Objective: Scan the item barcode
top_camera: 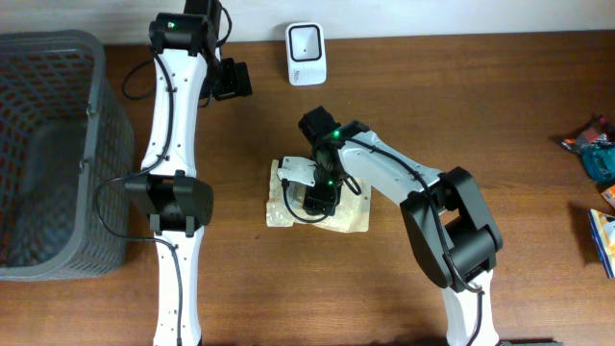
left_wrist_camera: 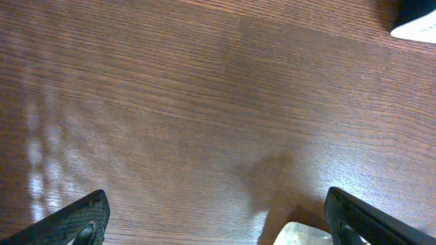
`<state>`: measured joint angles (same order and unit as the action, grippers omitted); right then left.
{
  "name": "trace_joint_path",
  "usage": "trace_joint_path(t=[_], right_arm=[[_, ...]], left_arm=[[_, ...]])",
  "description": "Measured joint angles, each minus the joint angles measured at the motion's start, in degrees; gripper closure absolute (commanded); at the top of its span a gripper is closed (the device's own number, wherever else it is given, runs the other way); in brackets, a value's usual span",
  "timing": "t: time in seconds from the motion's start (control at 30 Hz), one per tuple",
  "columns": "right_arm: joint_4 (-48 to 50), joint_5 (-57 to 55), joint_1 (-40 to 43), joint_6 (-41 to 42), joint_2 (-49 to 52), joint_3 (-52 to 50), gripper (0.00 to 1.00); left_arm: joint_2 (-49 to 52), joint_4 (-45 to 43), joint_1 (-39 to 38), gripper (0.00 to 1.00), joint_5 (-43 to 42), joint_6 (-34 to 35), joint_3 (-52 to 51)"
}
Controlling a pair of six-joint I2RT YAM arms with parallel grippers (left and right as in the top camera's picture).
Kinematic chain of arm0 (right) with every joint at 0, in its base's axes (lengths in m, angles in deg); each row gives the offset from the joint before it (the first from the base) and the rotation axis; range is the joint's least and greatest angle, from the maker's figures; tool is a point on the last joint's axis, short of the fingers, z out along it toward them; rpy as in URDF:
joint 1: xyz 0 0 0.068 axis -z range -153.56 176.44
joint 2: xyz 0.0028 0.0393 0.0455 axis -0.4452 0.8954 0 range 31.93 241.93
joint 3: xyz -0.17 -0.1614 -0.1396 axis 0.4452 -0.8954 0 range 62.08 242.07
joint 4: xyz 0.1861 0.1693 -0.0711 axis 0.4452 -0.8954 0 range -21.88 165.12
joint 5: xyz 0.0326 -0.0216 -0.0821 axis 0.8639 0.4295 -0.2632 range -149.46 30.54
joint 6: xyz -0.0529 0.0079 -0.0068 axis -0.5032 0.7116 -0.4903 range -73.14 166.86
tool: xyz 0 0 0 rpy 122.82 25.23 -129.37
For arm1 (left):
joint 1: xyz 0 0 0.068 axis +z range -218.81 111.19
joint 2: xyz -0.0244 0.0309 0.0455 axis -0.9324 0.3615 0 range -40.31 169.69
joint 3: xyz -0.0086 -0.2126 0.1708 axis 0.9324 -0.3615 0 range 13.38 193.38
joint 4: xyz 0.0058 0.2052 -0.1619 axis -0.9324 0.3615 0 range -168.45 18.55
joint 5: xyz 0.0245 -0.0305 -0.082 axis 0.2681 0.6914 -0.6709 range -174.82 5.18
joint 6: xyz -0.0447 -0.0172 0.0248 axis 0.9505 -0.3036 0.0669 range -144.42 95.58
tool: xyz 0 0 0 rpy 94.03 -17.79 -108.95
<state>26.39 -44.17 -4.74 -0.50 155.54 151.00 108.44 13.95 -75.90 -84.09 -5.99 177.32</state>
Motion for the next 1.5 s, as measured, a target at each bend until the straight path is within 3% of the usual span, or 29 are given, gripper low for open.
trace_joint_path(t=[0.07, 0.17, 0.3, 0.4, 0.53, 0.93, 1.23, 1.27, 1.3, 1.33, 1.5], right_arm=[[0.0, 0.0, 0.0, 0.0, 0.0, 0.0, 0.46], [0.2, -0.3, 0.0, 2.0, 0.0, 0.0, 0.56], [4.2, -0.2, 0.0, 9.2, -0.4, 0.6, 0.77], [6.7, -3.1, 0.0, 16.0, -0.8, 1.6, 0.8], [6.3, -6.3, 1.0, 25.3, -0.4, 3.9, 0.96], [7.1, -7.8, 5.3, 38.4, 0.5, 5.7, 0.96], [8.6, -7.8, 7.1, 45.2, 0.5, 20.6, 0.96], [8.6, -7.8, 7.2, 45.4, 0.5, 21.7, 0.74], [8.4, -7.8, 7.5, 46.0, 0.5, 22.4, 0.25], [7.7, -7.8, 7.6, 45.8, 0.5, 22.4, 0.01], [6.3, -7.9, 7.3, 45.9, 0.9, 19.5, 0.01]], left_arm=[[0.0, 0.0, 0.0, 0.01, 0.0, 0.0, 0.0], [0.0, 0.0, 0.0, 0.01, 0.0, 0.0, 0.0], [0.0, 0.0, 0.0, 0.01, 0.0, 0.0, 0.0], [0.0, 0.0, 0.0, 0.01, 0.0, 0.0, 0.0], [0.0, 0.0, 0.0, 0.01, 0.0, 0.0, 0.0], [0.0, 0.0, 0.0, 0.01, 0.0, 0.0, 0.0], [0.0, 0.0, 0.0, 0.01, 0.0, 0.0, 0.0], [0.0, 0.0, 0.0, 0.01, 0.0, 0.0, 0.0], [0.0, 0.0, 0.0, 0.01, 0.0, 0.0, 0.0], [0.0, 0.0, 0.0, 0.01, 0.0, 0.0, 0.0], [0.0, 0.0, 0.0, 0.01, 0.0, 0.0, 0.0]])
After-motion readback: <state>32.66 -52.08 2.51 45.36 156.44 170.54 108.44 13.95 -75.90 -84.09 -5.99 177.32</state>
